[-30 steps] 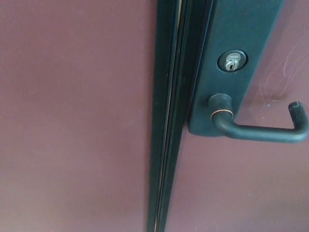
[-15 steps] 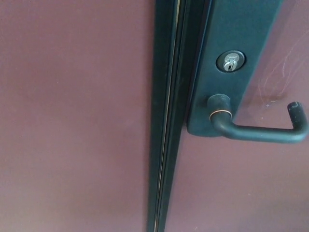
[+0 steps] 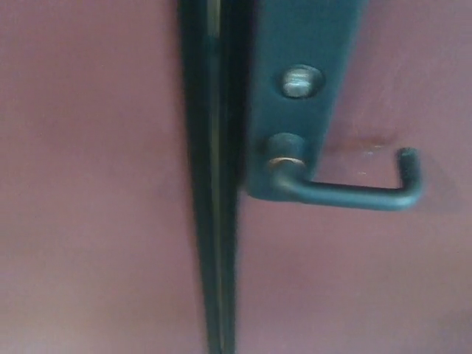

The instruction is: The robot walks towards the door handle and put its right hand on it and twist the handle

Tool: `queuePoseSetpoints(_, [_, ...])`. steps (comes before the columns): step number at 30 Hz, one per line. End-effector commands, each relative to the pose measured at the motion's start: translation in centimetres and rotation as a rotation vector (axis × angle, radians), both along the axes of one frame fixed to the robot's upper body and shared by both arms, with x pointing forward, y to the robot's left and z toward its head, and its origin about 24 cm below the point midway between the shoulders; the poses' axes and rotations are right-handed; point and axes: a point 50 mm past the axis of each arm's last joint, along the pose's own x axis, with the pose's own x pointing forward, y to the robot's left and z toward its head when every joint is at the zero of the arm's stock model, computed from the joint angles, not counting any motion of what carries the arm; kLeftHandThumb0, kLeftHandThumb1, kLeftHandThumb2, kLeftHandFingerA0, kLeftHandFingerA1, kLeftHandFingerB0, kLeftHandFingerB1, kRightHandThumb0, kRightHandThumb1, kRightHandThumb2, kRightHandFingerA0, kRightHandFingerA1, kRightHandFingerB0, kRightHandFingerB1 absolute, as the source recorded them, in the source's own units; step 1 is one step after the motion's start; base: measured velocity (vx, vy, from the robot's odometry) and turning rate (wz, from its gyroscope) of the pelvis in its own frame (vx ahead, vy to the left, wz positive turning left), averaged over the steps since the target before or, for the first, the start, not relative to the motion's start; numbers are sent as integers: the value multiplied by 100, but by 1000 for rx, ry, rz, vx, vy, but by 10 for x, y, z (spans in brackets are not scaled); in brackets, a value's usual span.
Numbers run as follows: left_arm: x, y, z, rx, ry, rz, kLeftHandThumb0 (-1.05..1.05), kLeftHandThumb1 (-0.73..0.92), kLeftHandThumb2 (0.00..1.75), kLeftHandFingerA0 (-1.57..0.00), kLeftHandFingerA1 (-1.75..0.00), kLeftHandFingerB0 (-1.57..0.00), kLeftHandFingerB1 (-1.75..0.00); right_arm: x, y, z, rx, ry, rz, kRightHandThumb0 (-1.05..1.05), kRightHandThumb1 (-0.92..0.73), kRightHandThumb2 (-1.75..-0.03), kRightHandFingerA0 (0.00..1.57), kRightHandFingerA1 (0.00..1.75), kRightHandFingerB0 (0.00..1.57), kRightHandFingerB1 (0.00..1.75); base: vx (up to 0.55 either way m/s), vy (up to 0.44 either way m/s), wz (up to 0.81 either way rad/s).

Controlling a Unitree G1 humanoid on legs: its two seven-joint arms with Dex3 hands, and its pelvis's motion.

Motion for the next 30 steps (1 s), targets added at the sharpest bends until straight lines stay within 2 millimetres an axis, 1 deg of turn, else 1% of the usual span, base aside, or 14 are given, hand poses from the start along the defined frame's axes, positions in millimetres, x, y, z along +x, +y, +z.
queuePoseSetpoints(1, [1, -4, -2, -14, 6, -6, -21, 57, 57, -74, -53, -60, -46, -3, -4, 0, -5, 12, -11, -23, -70, -61, 60, 43, 45, 37, 4, -352, -43])
queuePoseSetpoints(2, [3, -4, -2, -16, 3, -6, -21, 57, 57, -74, -53, -60, -46, -2, -4, 0, -7, 9, -8, -23, -70, -61, 60, 43, 45, 37, 32, -369, -89])
queuePoseSetpoints(4, [3, -4, -2, -14, 5, -9, -21, 57, 57, -75, -53, -60, -46, -2, -4, 0, -12, 9, 2, -23, -69, -61, 60, 43, 45, 37, 87, -215, 41])
queuePoseSetpoints(11, [7, -2, 1, -5, -4, -28, -20, 57, 57, -76, -54, -60, -46, -3, -3, 0, -13, 11, 7, -23, -69, -61, 60, 43, 45, 37, -12, -192, 0])
queuePoseSetpoints(14, [8, -2, 1, -5, -5, -30, -20, 57, 57, -76, -54, -60, -46, -3, -3, 0, -12, 11, 7, -23, -69, -61, 60, 43, 45, 37, 0, 0, 0])
queuePoseSetpoints(15, [9, -3, 1, -7, -10, -27, -20, 57, 57, -76, -54, -60, -46, -3, -3, 0, -12, 12, 3, -23, -70, -61, 57, 42, 45, 37, -9, -13, 7])
queuePoseSetpoints(18, [14, -3, 3, -6, -18, -37, -20, 57, 57, -76, -54, -60, -46, -4, -2, -1, -7, 16, -19, -23, -70, -61, 57, 41, 45, 37, 20, -11, 7])
queuePoseSetpoints(21, [15, -3, 3, -7, -18, -39, -20, 57, 57, -76, -54, -60, -46, -4, -2, -1, -7, 15, -19, -23, -70, -61, 57, 41, 45, 37, 63, 143, 11])
queuePoseSetpoints(23, [18, -2, 4, -1, -14, -50, -21, 56, 57, -75, -54, -60, -46, -8, -1, -2, 4, 19, -23, -23, -70, -61, 57, 42, 45, 37, 52, 113, 3])
queuePoseSetpoints(28, [20, -2, 5, 1, -20, -52, -21, 56, 57, -75, -54, -60, -46, -10, -1, -3, 18, 18, -39, -23, -70, -61, 57, 42, 45, 37, 9, 16, 2])
queuePoseSetpoints(30, [26, -1, 8, 14, -26, -73, -21, 57, 57, -75, -54, -60, -46, -12, 1, -4, 46, 14, -98, -23, -70, -61, 61, 43, 47, 38, 0, 0, 0])
